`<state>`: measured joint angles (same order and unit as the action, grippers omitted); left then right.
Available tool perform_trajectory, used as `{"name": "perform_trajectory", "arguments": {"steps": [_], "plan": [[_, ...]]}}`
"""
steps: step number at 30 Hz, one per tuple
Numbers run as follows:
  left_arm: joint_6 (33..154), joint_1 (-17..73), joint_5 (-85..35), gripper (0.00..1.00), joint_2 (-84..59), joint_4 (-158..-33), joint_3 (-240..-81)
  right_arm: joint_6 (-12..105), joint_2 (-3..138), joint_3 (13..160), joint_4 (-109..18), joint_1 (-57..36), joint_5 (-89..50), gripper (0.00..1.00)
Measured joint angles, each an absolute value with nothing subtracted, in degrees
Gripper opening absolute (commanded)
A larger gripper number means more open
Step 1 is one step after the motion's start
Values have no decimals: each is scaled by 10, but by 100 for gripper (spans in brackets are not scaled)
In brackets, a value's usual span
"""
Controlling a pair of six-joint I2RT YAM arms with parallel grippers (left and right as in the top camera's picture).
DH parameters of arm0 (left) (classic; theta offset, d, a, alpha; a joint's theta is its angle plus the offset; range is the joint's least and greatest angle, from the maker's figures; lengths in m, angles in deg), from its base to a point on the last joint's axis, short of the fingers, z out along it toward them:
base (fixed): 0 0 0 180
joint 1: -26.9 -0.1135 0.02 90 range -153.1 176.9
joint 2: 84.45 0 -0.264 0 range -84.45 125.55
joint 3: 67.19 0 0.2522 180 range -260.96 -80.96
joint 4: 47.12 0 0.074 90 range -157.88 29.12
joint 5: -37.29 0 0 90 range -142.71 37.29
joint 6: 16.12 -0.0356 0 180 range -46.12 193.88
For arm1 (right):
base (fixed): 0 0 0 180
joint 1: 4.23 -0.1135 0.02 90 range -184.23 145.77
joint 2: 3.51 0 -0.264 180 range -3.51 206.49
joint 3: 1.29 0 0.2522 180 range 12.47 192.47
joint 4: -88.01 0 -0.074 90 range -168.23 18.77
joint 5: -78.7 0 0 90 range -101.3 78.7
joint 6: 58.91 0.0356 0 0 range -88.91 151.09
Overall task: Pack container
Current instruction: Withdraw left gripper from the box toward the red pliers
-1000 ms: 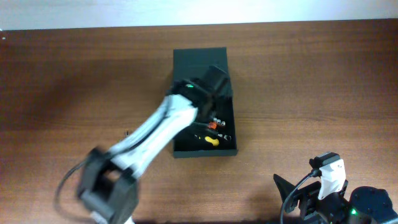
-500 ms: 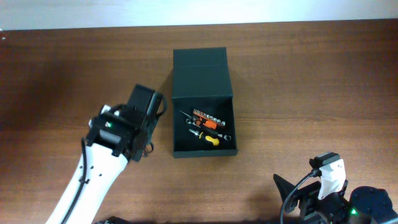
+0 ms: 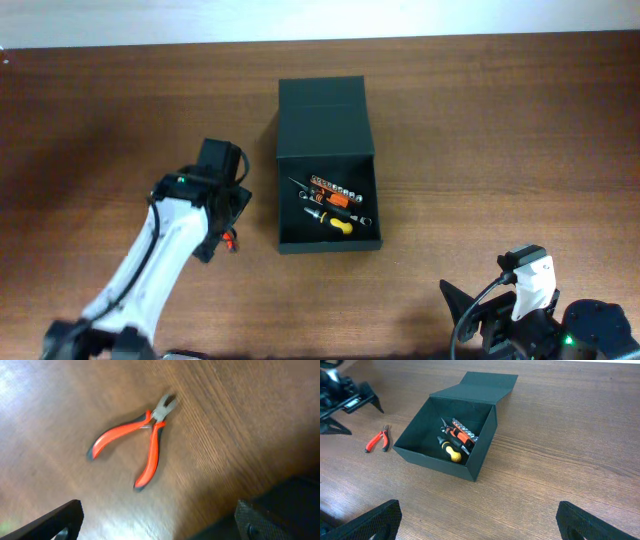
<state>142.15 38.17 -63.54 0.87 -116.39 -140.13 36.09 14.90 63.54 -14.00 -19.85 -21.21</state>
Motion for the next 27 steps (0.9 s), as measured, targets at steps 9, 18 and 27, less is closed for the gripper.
{"name": "perform_trajectory", "arguments": {"steps": [9,18,27], "plan": [[1333,347,-590,99,95,-1107,-1401,361,149,635,-140,-198,-212,99],[1316,347,-560,89,151,-1090,-1401,361,149,635,-140,-198,-212,99],[1313,334,-541,79,174,-1087,-1401,360,149,635,-140,-198,-212,98]]}}
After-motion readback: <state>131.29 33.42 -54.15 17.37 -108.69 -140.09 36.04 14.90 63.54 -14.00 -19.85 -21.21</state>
